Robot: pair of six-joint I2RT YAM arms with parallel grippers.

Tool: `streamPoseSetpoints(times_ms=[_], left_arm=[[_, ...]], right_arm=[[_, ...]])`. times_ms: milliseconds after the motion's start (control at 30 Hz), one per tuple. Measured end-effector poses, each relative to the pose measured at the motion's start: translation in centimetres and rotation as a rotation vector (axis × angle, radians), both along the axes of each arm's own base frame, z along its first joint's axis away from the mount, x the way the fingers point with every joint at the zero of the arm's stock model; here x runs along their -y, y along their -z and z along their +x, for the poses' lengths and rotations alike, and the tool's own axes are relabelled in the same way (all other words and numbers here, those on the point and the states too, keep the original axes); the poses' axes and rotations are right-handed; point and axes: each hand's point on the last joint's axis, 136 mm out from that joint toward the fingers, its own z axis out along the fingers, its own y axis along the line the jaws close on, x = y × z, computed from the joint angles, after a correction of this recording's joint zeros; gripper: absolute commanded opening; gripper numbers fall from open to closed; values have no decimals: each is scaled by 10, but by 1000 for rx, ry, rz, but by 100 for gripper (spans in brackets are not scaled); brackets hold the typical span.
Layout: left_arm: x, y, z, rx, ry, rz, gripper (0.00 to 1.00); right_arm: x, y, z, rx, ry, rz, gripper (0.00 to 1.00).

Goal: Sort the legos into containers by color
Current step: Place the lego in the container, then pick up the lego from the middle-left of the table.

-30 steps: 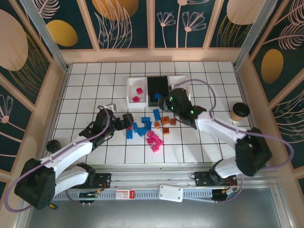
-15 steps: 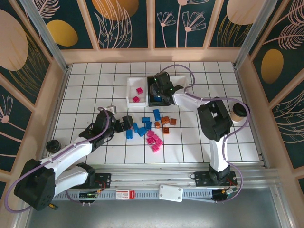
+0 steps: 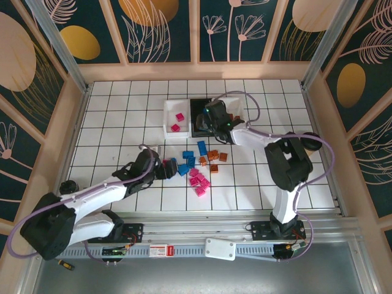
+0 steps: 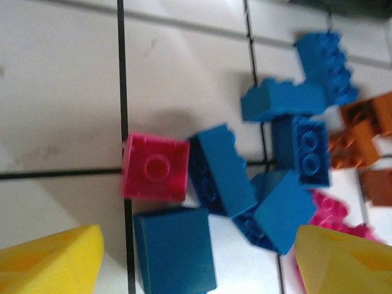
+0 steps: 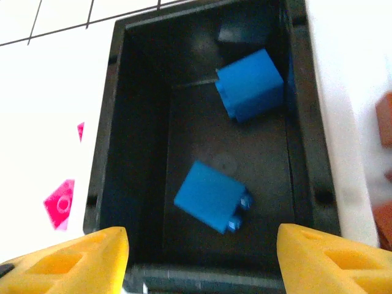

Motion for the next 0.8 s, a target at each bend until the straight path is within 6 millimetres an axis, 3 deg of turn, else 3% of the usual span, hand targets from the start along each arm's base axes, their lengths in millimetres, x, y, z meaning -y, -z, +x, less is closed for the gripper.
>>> streamPoseSetpoints(times_ms=[133, 333, 567, 800], left_arm=[[-3, 16, -4, -32, 0, 57, 70], [-3, 18, -4, -24, 2, 78, 61], [0, 24, -9, -35, 17, 85, 53], [1, 28, -14, -52, 20, 71, 32]], right_arm=[[5, -1, -22, 0, -7, 29, 66], [10, -4, -41, 8, -9, 56, 65], [14, -17, -48, 35, 3, 95, 65], [19, -6, -53, 19, 10, 87, 65]])
